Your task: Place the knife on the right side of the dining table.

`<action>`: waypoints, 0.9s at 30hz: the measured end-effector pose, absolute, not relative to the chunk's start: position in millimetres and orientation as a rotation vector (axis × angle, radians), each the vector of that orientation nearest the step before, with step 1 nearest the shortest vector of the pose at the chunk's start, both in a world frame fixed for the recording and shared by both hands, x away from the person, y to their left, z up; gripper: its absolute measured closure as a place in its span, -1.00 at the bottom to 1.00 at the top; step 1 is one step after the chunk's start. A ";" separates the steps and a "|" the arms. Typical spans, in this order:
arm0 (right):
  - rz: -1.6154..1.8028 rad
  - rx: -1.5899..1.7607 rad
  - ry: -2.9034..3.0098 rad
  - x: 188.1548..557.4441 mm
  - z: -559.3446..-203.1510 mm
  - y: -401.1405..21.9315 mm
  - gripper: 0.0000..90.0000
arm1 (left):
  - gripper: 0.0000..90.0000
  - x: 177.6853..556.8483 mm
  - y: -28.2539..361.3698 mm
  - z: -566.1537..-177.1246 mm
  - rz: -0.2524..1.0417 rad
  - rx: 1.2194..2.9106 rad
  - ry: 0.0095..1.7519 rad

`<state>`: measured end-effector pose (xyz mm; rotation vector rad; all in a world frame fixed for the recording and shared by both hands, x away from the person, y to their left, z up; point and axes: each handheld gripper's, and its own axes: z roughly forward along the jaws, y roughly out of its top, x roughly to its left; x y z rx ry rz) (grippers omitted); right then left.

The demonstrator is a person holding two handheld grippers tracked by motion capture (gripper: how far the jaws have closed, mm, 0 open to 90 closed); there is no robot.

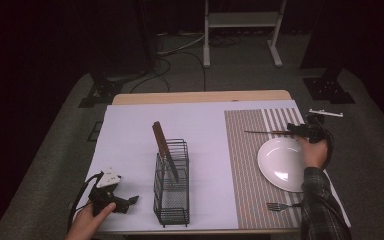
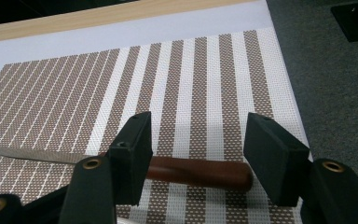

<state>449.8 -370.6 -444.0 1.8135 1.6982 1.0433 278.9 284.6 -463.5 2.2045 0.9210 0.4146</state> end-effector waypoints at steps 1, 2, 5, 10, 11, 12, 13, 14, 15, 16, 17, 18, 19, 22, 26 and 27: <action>1.043 1.814 1.697 449.7 -444.1 -370.6 -0.09 | -1.00 278.9 284.6 -463.5 0.414 2.204 0.921; 1.042 1.814 1.695 449.5 -444.1 -370.5 -0.09 | -1.00 278.9 284.6 -463.5 0.414 2.204 0.921; 1.048 1.804 1.696 447.8 -442.9 -370.6 -0.09 | -1.00 279.0 284.6 -463.5 0.414 2.204 0.921; 1.069 1.769 1.713 443.3 -438.8 -366.7 -0.10 | -1.00 278.9 284.6 -463.5 0.414 2.205 0.921; 1.075 1.759 1.717 442.6 -438.1 -365.5 -0.11 | -1.00 279.0 284.6 -463.5 0.415 2.204 0.921; 1.075 1.748 1.726 441.2 -436.9 -363.0 -0.11 | -1.00 279.0 284.6 -463.5 0.414 2.205 0.921; 1.078 1.738 1.732 440.2 -435.8 -361.0 -0.12 | -1.00 279.0 284.7 -463.5 0.414 2.205 0.920; 1.080 1.725 1.741 439.2 -434.8 -359.2 -0.12 | -1.00 279.0 284.7 -463.5 0.414 2.205 0.920; 1.081 1.712 1.748 438.5 -433.6 -357.2 -0.13 | -1.00 279.0 284.7 -463.5 0.414 2.205 0.921; 1.082 1.703 1.756 438.1 -432.4 -355.3 -0.13 | -1.00 279.0 284.7 -463.5 0.414 2.205 0.920; 1.090 1.700 1.761 437.8 -431.0 -353.0 -0.14 | -1.00 279.1 284.7 -463.5 0.414 2.205 0.920; 1.100 1.693 1.767 437.6 -429.5 -350.5 -0.15 | -1.00 279.0 284.7 -463.5 0.414 2.205 0.920; 1.102 1.682 1.774 437.5 -428.1 -347.5 -0.15 | -1.00 279.0 284.7 -463.5 0.414 2.205 0.921; 1.119 1.659 1.791 438.2 -425.7 -340.8 -0.14 | -1.00 279.0 284.6 -463.5 0.415 2.204 0.921; 1.129 1.607 1.842 440.4 -422.7 -322.8 -0.07 | -1.00 278.9 284.6 -463.5 0.415 2.205 0.921; 1.129 1.601 1.848 440.8 -422.6 -320.3 -0.05 | -1.00 278.9 284.6 -463.5 0.414 2.204 0.921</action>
